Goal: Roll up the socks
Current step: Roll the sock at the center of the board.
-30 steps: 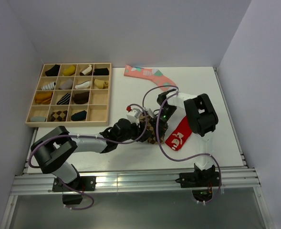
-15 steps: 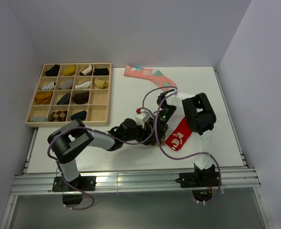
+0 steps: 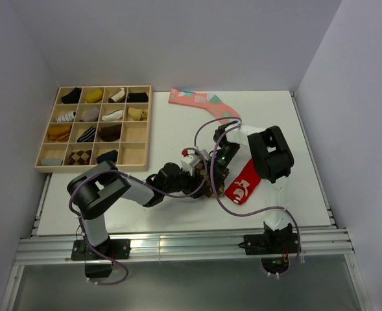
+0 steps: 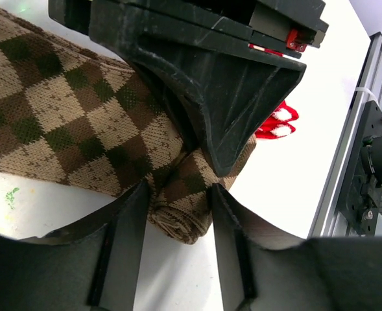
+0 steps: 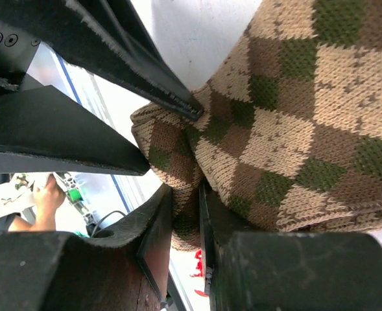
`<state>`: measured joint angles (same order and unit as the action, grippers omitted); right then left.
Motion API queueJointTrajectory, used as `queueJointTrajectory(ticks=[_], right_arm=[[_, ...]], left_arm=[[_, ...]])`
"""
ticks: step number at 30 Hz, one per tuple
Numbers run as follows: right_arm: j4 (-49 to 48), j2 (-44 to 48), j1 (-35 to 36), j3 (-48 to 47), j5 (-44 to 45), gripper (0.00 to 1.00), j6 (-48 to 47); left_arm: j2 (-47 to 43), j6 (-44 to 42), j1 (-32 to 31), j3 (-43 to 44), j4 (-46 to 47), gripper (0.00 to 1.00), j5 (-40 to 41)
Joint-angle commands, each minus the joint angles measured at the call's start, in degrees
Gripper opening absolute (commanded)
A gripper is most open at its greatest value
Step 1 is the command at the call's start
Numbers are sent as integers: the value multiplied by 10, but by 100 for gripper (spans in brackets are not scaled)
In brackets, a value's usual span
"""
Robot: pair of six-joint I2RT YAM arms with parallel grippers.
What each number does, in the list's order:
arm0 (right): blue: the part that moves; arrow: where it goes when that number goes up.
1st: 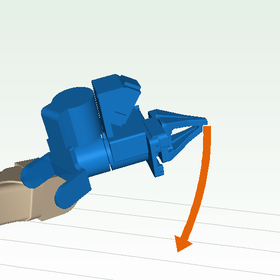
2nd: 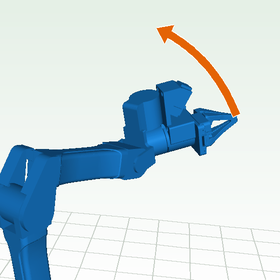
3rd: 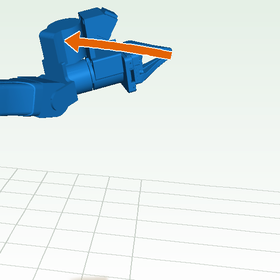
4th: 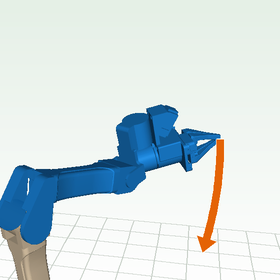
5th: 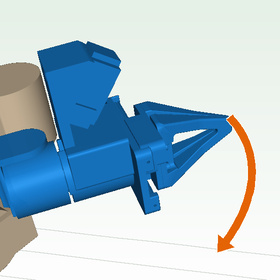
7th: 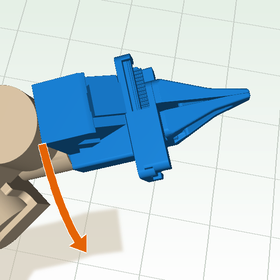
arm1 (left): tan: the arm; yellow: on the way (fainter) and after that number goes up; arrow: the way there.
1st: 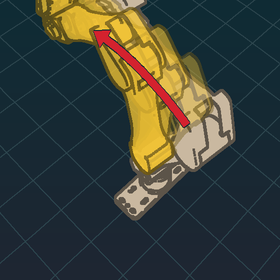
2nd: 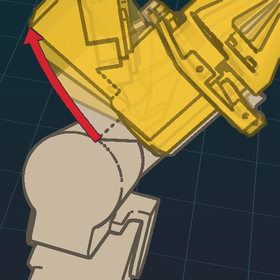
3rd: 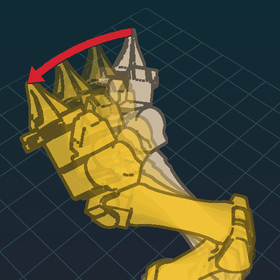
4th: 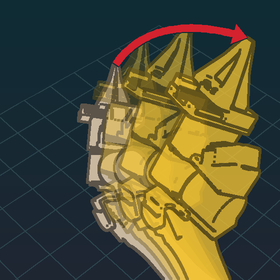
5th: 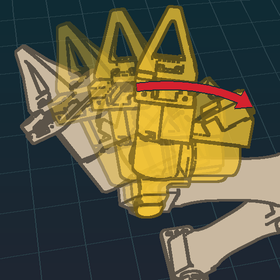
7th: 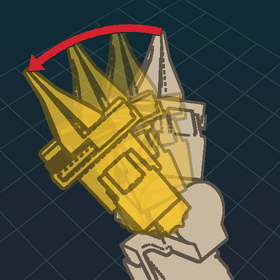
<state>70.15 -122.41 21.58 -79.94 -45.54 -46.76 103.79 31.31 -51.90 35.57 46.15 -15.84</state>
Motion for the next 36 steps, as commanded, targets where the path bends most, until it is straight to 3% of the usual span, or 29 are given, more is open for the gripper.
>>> queueJointTrajectory(ticks=[1,6,9,13,17,23,30,36], right_arm=[[-42,-20,-8,-17,51,13,2],[-50,-19,-8,-16,51,13,12],[-62,-14,-7,-10,54,13,26],[-103,17,-8,15,55,18,57],[-154,75,-8,68,69,36,74],[-196,172,-10,109,87,50,87],[-251,255,-47,144,92,52,112],[-285,310,-87,194,74,52,78]], left_arm=[[13,14,0,-2,22,47,-32],[26,26,0,9,17,40,-35],[36,38,0,16,7,27,-32],[47,54,0,27,-22,0,-28],[48,71,0,36,-78,0,-17],[39,97,10,51,-148,0,-19],[41,142,43,66,-199,0,-60],[41,141,58,95,-267,0,-81]])
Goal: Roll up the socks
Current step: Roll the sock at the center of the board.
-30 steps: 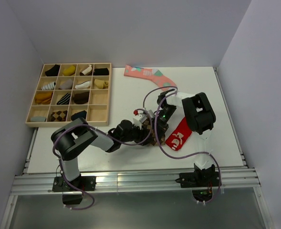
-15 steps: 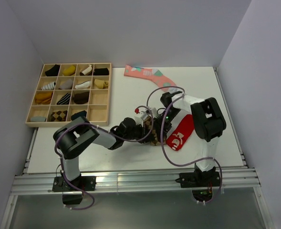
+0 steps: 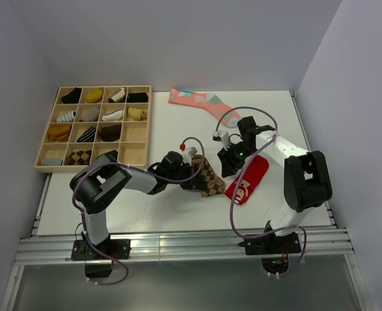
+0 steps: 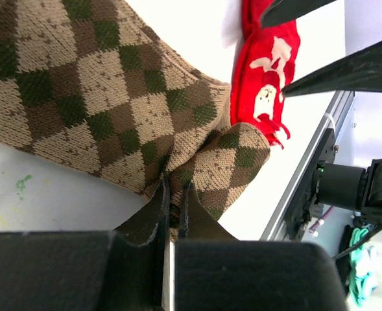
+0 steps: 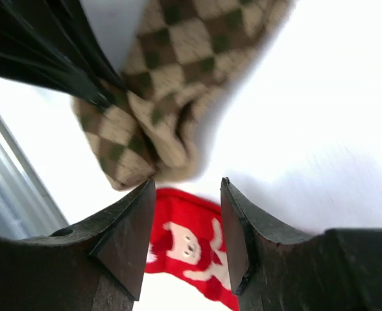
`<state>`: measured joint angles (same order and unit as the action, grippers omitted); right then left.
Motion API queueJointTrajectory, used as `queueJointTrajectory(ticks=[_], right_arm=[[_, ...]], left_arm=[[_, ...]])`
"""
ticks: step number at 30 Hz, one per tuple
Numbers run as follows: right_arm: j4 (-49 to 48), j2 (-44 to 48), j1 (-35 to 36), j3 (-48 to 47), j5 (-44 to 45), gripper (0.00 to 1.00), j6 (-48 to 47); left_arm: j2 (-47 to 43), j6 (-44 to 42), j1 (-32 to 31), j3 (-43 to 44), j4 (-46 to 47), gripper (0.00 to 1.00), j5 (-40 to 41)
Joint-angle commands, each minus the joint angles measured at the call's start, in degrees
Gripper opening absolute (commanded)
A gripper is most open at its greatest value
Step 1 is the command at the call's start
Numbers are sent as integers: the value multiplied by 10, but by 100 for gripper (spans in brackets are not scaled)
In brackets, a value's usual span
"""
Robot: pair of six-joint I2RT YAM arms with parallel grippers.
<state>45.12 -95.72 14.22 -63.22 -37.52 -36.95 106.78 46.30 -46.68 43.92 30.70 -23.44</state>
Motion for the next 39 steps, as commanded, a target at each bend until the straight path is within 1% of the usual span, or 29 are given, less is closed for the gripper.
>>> queueJointTrajectory(ticks=[1,6,10,13,14,16,19,21,25,33,39], right_arm=[[-50,54,-15,37,-2,52,-23],[-59,128,-9,86,2,52,-81],[-54,191,9,123,-11,52,-137],[-72,244,38,170,-8,54,-177],[-79,267,55,191,-3,57,-189],[-95,280,76,207,13,57,-196],[-102,282,114,221,32,59,-208],[-107,276,139,224,42,59,-209],[-156,275,177,244,76,59,-201],[-186,248,218,251,109,59,-199],[-199,218,238,259,129,56,-199]], left_arm=[[12,-10,7,18,-122,0,-10],[25,-16,13,61,-187,0,-52],[46,-17,26,83,-217,0,-94],[61,-16,38,95,-232,0,-123],[66,-17,40,100,-236,0,-131],[73,-18,43,107,-245,0,-148],[85,-18,47,117,-251,0,-172],[95,-27,48,129,-268,0,-175],[103,-29,48,140,-279,0,-185],[113,-32,50,148,-289,0,-197],[118,-39,55,149,-289,0,-214]])
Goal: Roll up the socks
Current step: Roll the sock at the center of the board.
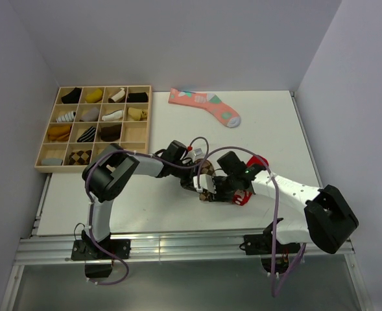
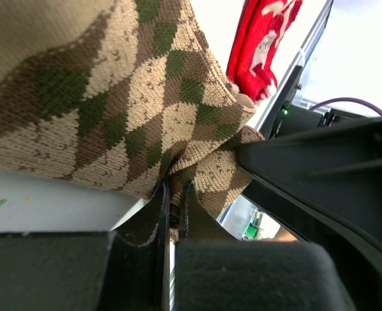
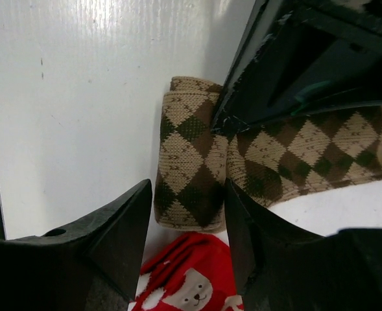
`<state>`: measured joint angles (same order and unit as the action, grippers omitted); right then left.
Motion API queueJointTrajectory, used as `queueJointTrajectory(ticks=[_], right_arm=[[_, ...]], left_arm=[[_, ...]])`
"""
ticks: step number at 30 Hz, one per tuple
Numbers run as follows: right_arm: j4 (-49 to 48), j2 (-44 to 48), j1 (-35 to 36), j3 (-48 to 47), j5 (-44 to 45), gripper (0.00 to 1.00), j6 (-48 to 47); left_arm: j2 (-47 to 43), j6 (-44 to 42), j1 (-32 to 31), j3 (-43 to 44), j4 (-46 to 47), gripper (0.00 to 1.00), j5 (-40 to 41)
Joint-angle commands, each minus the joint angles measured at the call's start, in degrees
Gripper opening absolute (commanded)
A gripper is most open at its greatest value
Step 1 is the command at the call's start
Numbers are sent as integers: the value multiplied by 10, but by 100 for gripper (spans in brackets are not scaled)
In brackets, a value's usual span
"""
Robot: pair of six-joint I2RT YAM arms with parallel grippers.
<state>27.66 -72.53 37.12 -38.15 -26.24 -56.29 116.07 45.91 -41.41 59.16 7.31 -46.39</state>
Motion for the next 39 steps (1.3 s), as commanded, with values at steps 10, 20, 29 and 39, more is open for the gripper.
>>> queueJointTrajectory(ticks=[10,20,29,39], right_arm=[[-10,-62,12,-28,1,38,28],[82,-132,4,-87,-57,11,83],[170,-217,-11,-161,-100,10,104],[328,-385,-82,-331,-166,10,73]], left_arm=[[15,-22,9,-7,-32,1,2],[-103,78,12,-113,97,24,116],[-229,126,12,-210,206,36,208],[-391,55,-6,-314,186,30,378]])
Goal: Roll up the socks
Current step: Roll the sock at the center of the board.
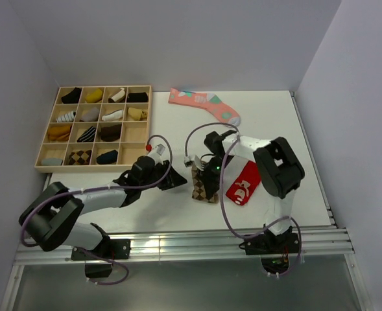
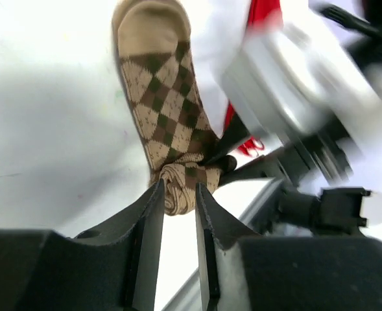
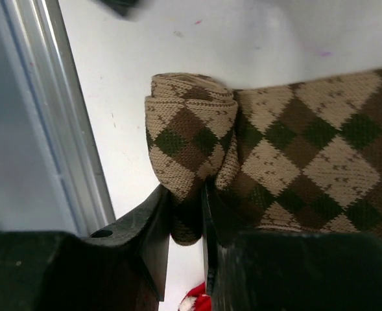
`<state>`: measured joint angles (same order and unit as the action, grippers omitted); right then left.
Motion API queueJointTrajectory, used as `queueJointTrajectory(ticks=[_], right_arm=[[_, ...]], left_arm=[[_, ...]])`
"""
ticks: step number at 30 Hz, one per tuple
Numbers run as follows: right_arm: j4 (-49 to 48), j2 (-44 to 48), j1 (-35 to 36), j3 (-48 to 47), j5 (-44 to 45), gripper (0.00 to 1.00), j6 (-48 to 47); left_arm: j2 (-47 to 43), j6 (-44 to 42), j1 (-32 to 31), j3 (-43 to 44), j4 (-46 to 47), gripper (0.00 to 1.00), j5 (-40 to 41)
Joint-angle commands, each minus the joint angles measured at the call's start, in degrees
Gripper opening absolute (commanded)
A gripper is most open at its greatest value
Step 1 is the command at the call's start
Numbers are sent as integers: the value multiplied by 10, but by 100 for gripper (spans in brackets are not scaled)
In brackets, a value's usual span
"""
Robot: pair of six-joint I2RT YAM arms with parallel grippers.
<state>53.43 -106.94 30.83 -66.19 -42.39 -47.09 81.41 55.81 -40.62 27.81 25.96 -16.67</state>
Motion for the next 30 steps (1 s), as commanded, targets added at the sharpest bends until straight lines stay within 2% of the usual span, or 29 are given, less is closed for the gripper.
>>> queueJointTrajectory(ticks=[1,4,8,10,17,24,30], right_arm=[[82,-71,-29,-67,-5,10,-18],[141,-139,-40,-135,-10,11,-24],[205,-205,-53,-204,-15,11,-38],[219,-230,-55,-228,-7,11,-34],[210,-237,-56,-232,13,11,-17],[209,-237,-58,-229,13,11,-11],[205,-236,-58,-230,15,11,-3]], left_arm=[[-51,-74,-21,5,-11,30,97],[-58,-131,-51,20,-25,30,136],[-27,-197,-71,54,-28,31,130],[-15,-232,-80,65,-14,35,122],[49,-289,-90,95,24,40,80],[99,-314,-90,102,72,51,41],[134,-309,-90,108,92,52,3]])
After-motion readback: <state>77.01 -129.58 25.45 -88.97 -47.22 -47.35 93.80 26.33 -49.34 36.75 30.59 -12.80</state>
